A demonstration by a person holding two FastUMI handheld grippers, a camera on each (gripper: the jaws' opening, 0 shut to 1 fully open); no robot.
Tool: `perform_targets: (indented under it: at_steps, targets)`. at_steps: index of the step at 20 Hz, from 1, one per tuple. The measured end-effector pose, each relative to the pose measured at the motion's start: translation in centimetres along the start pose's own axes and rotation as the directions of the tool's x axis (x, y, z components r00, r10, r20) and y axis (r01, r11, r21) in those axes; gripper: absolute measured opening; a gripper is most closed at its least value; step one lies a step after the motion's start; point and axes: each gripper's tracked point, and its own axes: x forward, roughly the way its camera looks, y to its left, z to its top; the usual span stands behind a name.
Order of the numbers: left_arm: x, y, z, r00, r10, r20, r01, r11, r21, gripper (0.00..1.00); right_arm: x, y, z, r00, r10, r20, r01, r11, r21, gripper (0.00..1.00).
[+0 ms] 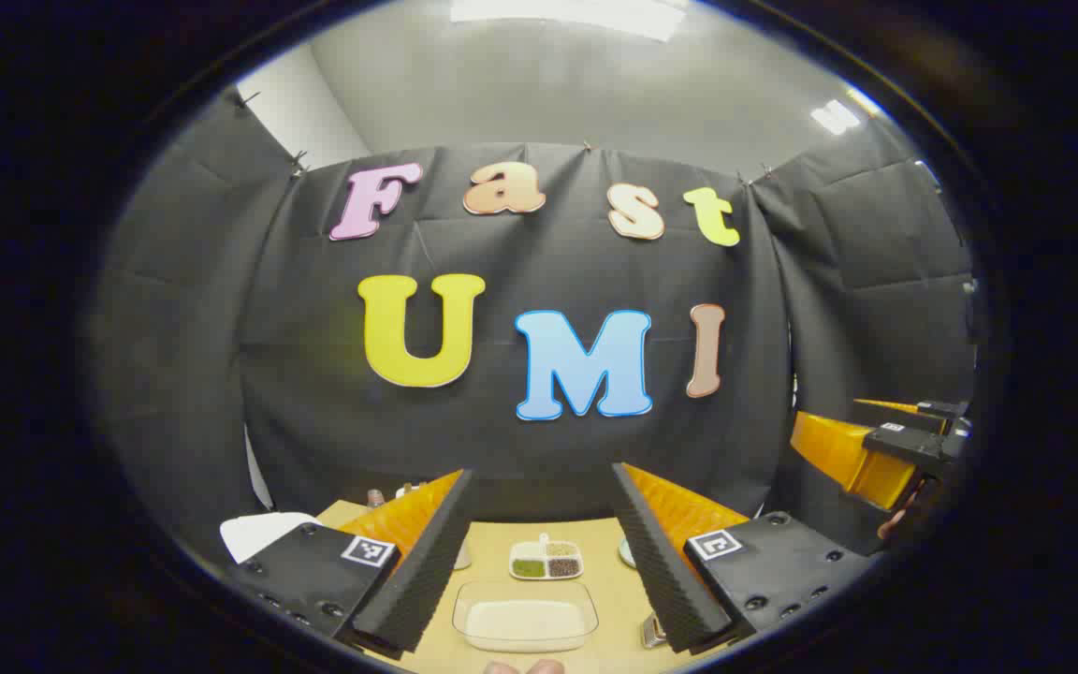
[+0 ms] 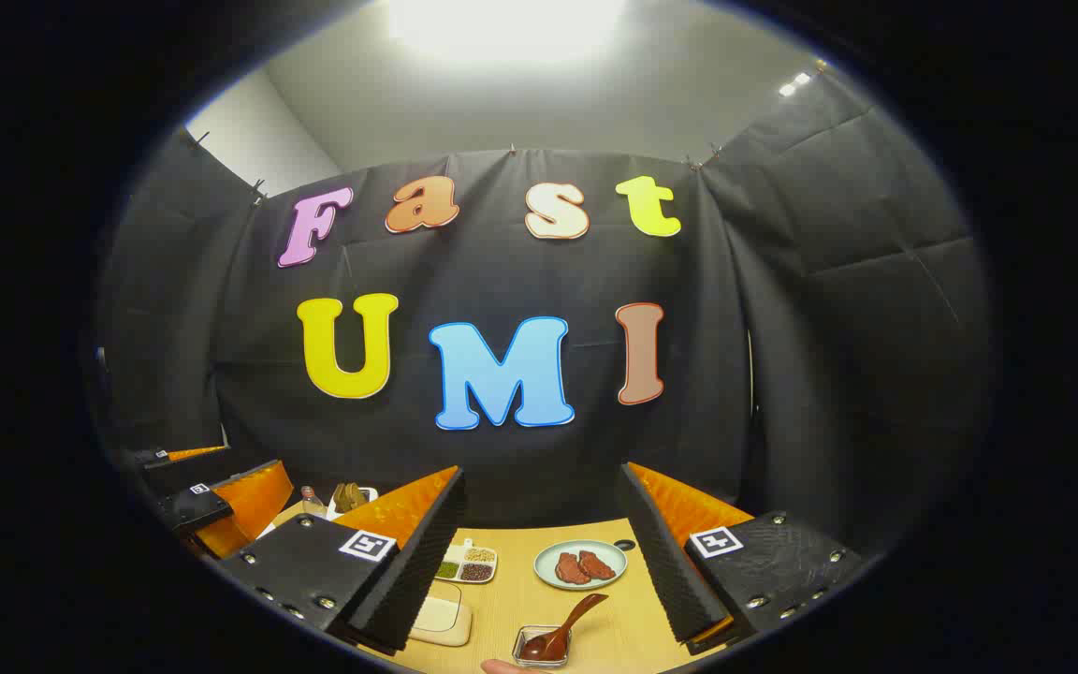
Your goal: Close the left gripper, press the button to open the rice cooker; take a wooden spoon from the chopstick holder with the right hand, scoop a spoonful of rice and pour it into the rice cooker, then put the wooden spoon back into the chopstick holder.
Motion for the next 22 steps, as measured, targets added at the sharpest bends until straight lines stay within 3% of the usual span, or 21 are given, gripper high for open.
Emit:
perform_targets:
  at_steps: [8,20,22]
  targets:
    - [-0.5,1.5,1.0,0.999,0.026,0.033,-0.027,1.000,0.005,0.98,-0.4,0.8,-1.1,1.000,0.013,-0.028,-0.014,1.000,-0.010,0.99]
    - [-0.5,3.6,-0.4,0.998,0.060,0.014,-0.061,0.998,0.023,0.98,1.1,2.0,-2.7,0.997,0.024,-0.075,-0.024,1.000,0.008,0.99]
    - [0.3,5.6,-1.4,0.998,0.062,0.002,-0.062,0.998,0.023,0.98,1.4,2.6,-2.6,0.997,0.034,-0.074,-0.034,0.999,0.002,0.99]
